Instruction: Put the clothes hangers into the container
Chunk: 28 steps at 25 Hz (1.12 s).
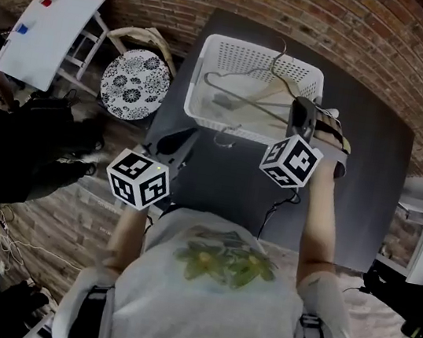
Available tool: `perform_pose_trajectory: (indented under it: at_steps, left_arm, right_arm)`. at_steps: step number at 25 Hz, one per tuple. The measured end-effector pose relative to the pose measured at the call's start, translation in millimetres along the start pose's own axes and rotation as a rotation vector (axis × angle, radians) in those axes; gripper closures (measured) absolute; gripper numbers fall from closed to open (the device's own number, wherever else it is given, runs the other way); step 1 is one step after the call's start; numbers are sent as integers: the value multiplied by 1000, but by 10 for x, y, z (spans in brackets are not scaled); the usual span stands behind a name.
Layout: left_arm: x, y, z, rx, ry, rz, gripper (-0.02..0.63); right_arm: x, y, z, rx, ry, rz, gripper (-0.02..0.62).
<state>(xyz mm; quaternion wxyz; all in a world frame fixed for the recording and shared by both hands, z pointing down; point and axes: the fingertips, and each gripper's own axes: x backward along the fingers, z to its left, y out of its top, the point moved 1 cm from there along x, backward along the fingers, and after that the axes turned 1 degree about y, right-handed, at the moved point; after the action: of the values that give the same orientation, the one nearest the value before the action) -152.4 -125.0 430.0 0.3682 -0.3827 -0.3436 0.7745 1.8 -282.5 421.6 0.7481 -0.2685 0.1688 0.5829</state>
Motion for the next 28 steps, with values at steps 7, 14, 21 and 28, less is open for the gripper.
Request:
perform_pose_trajectory:
  at_steps: [7,14,21,28]
  left_arm:
    - [-2,-10,27,3,6,3,578]
    - [-14,1,44,4,6,3,578]
    - [-3,3,75,7,11,1,578]
    - [9,-21,106,11,19,4,578]
  right_arm:
    - [-119,53,-10,31,-19,-1,555]
    - [-294,37,23,33,11,21,555]
    - [-400,135,28,32,22,5,555]
    - [-314,267,-72,-49,-5,-93,555]
